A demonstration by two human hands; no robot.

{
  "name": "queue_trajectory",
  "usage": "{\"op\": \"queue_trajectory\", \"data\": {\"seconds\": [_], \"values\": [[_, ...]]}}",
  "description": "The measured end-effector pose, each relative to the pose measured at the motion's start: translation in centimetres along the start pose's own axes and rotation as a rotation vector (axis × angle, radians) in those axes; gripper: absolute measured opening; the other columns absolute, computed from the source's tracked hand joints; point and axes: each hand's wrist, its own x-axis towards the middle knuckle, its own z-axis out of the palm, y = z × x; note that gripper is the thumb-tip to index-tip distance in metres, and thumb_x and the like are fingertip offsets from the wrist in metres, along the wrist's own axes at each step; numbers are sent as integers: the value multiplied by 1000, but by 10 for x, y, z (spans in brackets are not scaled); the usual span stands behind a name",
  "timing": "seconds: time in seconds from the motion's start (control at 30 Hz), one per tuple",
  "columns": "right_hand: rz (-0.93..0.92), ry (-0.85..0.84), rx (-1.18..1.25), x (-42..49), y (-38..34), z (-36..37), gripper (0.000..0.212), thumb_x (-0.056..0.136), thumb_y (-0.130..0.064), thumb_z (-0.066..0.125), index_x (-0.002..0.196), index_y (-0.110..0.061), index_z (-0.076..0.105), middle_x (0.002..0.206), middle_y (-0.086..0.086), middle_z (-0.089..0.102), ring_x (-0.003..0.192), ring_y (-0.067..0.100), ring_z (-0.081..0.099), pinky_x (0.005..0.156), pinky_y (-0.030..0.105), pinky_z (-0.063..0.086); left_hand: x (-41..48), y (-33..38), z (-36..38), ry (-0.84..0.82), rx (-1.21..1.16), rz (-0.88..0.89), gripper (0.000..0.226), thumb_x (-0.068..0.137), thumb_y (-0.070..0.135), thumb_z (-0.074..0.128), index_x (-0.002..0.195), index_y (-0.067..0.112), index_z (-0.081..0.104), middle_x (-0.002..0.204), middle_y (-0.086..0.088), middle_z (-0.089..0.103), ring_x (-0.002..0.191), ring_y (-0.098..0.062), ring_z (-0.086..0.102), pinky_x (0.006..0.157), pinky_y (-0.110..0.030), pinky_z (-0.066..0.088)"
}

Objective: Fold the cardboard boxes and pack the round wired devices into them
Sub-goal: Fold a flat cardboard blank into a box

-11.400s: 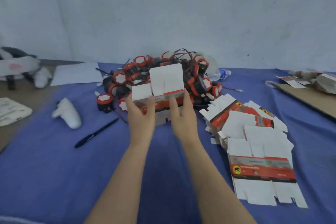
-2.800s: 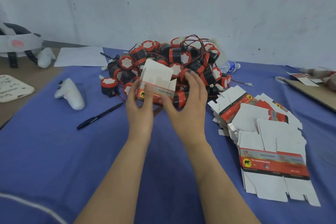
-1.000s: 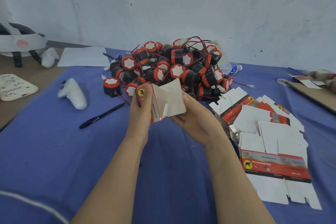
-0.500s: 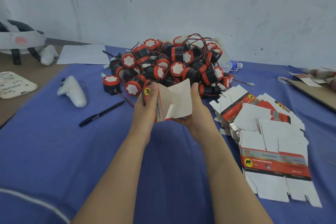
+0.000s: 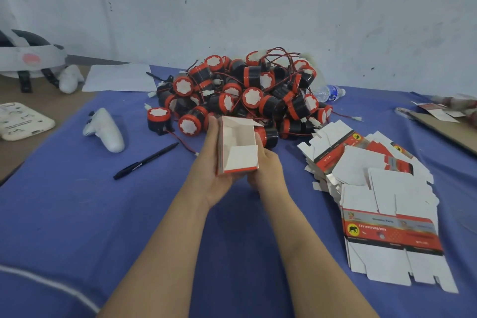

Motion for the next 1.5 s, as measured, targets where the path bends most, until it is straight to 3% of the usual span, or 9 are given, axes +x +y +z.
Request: {"op": "queue_trajectory", "data": {"seconds": [0.17, 0.3, 0.47, 0.63, 0.83, 0.97, 1.07, 1.23, 1.5], "values": [[133, -117, 337, -1, 3, 2, 55, 94, -58, 41, 59, -16, 49, 41, -3, 36, 34, 8, 28, 39, 15, 23, -1, 0, 8, 9, -52, 72, 67, 77, 64, 46, 126, 20, 61, 112, -4, 71, 97, -18, 69, 78, -31, 57], [197, -184, 681, -3, 2, -4, 75, 82, -76, 39, 109, -11, 61, 77, 5, 69, 56, 16, 60, 48, 23, 47, 3, -4, 5, 328, 169, 293, 64, 85, 67, 33, 132, 26, 49, 124, 4, 64, 112, -14, 62, 95, -36, 52], [-50, -168, 274, -4, 1, -2, 52, 91, -54, 51, 121, -13, 60, 113, 7, 67, 100, 23, 66, 81, 37, 57, 6, -15, -2, 510, 789, 553, 22, 99, 39, 44, 117, 27, 45, 127, 4, 49, 116, -7, 50, 93, -27, 47], [-354, 143, -185, -2, 12, -7, 43, 97, -37, 49, 137, -22, 48, 134, -3, 54, 120, 15, 51, 76, 7, 38, 7, -25, -8, 525, 1064, 465, 28, 87, 38, 66, 105, 23, 49, 100, 10, 57, 86, -2, 57, 64, -9, 45], [-309, 298, 50, 3, 9, -5, 30, 103, -27, 36, 125, -18, 53, 96, -16, 54, 86, 2, 53, 65, 1, 40, 8, -17, -10, 766, 962, 375, 31, 100, 34, 41, 76, 15, 45, 72, 5, 49, 65, -12, 47, 51, -26, 32], [-60, 293, 420, 10, 10, -12, 18, 98, -12, 48, 115, -13, 53, 104, 0, 61, 98, 18, 62, 79, 33, 56, 12, -14, -9, 712, 628, 247, 31, 97, 27, 38, 72, 13, 48, 81, -12, 59, 79, -26, 56, 65, -41, 49], [-9, 251, 604, 9, 8, -12, 19, 97, -7, 49, 111, -4, 62, 104, 6, 66, 92, 16, 64, 60, 18, 54, 14, -11, -11, 640, 318, 173, 28, 99, 31, 38, 86, 22, 61, 84, 0, 70, 81, -15, 67, 58, -29, 57], [-210, 242, 38, 9, 14, -9, 25, 98, -21, 46, 99, -12, 70, 81, -4, 65, 74, 12, 55, 63, 25, 46, 13, -8, -12, 543, 248, 218, 26, 101, 27, 38, 91, 25, 63, 71, 11, 73, 72, -7, 71, 55, -24, 55], [-331, 209, -301, 6, 14, -5, 41, 101, -16, 39, 141, -19, 44, 142, -1, 46, 126, 17, 45, 88, 18, 31, 14, 7, -30, 979, 332, 431, 34, 98, 25, 36, 68, 18, 50, 72, -1, 56, 67, -16, 54, 75, -42, 51]]}}
